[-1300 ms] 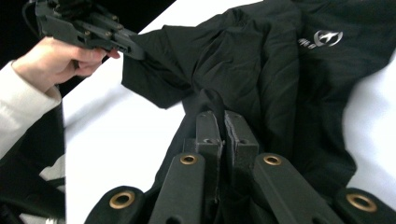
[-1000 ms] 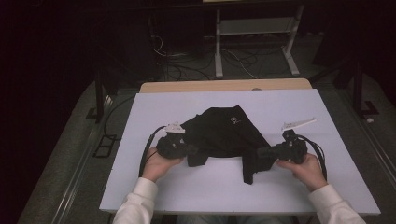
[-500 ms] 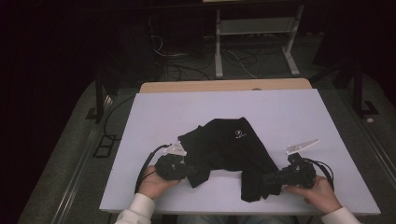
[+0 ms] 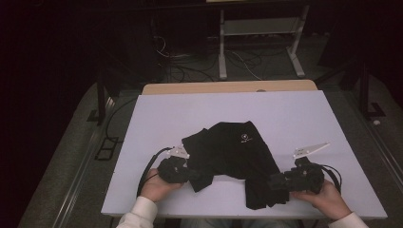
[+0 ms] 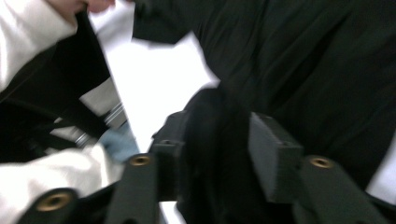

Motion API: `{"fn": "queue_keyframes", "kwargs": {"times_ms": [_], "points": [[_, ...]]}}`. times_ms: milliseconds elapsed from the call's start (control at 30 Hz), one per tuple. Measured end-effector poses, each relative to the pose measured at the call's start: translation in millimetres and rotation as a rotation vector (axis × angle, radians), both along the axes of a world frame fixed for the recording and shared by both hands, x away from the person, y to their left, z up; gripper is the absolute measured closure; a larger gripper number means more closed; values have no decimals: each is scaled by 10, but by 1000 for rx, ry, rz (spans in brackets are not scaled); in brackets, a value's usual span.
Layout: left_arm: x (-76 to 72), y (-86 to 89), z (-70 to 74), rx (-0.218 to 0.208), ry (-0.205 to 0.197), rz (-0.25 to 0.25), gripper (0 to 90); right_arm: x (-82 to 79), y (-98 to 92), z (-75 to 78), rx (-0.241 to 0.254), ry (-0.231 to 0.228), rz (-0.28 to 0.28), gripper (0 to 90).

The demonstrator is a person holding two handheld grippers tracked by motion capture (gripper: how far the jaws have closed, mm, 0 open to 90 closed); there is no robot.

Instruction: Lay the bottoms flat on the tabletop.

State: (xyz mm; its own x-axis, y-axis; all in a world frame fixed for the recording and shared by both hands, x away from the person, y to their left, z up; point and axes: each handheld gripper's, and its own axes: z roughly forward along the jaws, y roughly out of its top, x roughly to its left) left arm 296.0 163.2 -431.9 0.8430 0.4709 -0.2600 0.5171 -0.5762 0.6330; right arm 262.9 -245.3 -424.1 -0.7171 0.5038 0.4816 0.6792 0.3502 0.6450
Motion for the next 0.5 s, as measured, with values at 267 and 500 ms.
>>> {"fn": "queue_keyframes", "kwargs": {"times_ms": [267,500], "points": [[42,-7,-16,7,4,7,863,333,-86,241,-7,-61,-96,146],[52,0,-14,5,-1,13,863,689,-135,439,-16,-76,-134,27]]}}
